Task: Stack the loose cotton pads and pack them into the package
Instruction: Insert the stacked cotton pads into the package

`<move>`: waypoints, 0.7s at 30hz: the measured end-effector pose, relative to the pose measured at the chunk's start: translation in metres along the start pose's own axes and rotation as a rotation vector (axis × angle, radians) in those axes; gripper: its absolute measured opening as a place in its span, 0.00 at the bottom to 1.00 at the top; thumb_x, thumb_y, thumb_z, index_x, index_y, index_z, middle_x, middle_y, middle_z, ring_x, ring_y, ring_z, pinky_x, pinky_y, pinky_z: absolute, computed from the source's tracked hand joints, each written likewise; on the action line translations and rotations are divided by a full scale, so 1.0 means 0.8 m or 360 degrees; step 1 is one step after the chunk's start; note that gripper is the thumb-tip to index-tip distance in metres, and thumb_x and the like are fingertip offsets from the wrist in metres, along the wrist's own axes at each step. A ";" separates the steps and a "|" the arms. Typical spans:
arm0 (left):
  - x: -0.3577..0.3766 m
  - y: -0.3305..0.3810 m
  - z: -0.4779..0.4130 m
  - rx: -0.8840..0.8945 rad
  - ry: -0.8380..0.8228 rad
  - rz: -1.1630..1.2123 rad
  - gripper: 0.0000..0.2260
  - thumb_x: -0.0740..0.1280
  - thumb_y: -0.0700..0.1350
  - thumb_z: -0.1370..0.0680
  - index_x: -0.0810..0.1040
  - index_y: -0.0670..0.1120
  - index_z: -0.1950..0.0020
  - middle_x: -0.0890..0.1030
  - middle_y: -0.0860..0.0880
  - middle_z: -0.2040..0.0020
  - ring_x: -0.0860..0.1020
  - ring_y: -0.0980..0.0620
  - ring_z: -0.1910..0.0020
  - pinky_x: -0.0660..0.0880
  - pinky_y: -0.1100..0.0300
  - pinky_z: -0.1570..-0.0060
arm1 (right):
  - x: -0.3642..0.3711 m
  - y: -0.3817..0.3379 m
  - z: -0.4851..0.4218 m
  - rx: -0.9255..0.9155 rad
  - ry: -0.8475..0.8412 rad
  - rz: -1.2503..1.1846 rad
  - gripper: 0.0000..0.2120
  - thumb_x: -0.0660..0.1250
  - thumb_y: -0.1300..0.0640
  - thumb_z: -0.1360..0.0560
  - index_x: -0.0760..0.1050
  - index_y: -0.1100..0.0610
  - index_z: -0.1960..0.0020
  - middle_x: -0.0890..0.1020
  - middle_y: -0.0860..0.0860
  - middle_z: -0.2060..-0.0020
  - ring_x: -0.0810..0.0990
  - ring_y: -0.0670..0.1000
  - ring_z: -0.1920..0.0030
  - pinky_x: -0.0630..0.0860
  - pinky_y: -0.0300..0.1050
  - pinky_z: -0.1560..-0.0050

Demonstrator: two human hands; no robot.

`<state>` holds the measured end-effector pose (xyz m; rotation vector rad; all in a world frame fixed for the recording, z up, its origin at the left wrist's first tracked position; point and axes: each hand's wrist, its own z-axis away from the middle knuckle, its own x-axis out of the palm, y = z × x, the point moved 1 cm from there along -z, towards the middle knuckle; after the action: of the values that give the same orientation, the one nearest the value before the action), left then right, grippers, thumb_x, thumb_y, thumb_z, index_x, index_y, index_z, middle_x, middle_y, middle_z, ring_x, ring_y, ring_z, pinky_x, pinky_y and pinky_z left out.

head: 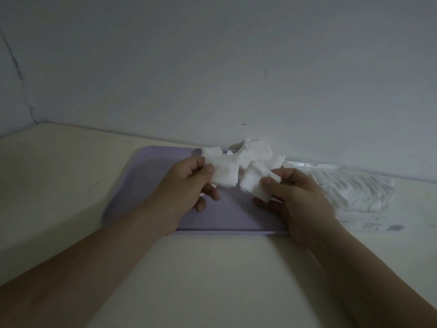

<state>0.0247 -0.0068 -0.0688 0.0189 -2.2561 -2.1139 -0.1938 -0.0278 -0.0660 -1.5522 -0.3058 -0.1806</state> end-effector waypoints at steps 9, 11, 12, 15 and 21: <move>0.013 0.003 0.012 0.0007 -0.0292 -0.0275 0.05 0.66 0.45 0.17 0.81 0.47 0.48 0.84 0.41 0.62 0.69 0.48 0.74 0.70 0.59 0.73 | 0.001 0.008 0.002 -0.0047 -0.0243 0.0346 0.10 0.74 0.68 0.27 0.83 0.64 0.46 0.88 0.63 0.51 0.86 0.60 0.51 0.82 0.53 0.42; 0.012 0.002 0.011 0.0026 -0.0181 -0.0319 0.04 0.68 0.45 0.18 0.82 0.47 0.50 0.82 0.43 0.65 0.68 0.50 0.75 0.68 0.59 0.73 | 0.000 0.009 0.001 -0.0052 -0.0258 0.0339 0.10 0.75 0.66 0.27 0.83 0.64 0.46 0.88 0.63 0.52 0.86 0.58 0.52 0.82 0.53 0.42; 0.013 0.001 0.010 0.0040 -0.0127 -0.0333 0.04 0.69 0.45 0.18 0.82 0.46 0.50 0.80 0.44 0.66 0.68 0.52 0.76 0.66 0.61 0.73 | 0.000 0.009 0.001 -0.0059 -0.0251 0.0316 0.11 0.75 0.65 0.27 0.83 0.64 0.46 0.88 0.63 0.51 0.86 0.59 0.51 0.82 0.55 0.41; 0.013 -0.003 0.010 0.0088 -0.0049 -0.0369 0.04 0.71 0.44 0.20 0.83 0.44 0.51 0.77 0.52 0.70 0.72 0.58 0.74 0.68 0.64 0.73 | -0.002 0.010 0.000 -0.0054 -0.0255 0.0236 0.14 0.74 0.63 0.26 0.81 0.67 0.43 0.87 0.64 0.48 0.86 0.61 0.48 0.83 0.57 0.41; 0.016 -0.001 0.010 0.0095 -0.0073 -0.0338 0.04 0.72 0.42 0.21 0.82 0.42 0.52 0.78 0.55 0.71 0.73 0.58 0.74 0.68 0.70 0.75 | -0.001 0.006 0.001 -0.0003 -0.0286 0.0219 0.13 0.68 0.67 0.22 0.76 0.72 0.39 0.85 0.67 0.44 0.84 0.63 0.44 0.82 0.58 0.39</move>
<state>0.0116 0.0005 -0.0699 0.2244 -2.4424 -2.1642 -0.1928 -0.0269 -0.0709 -1.5883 -0.3384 0.0663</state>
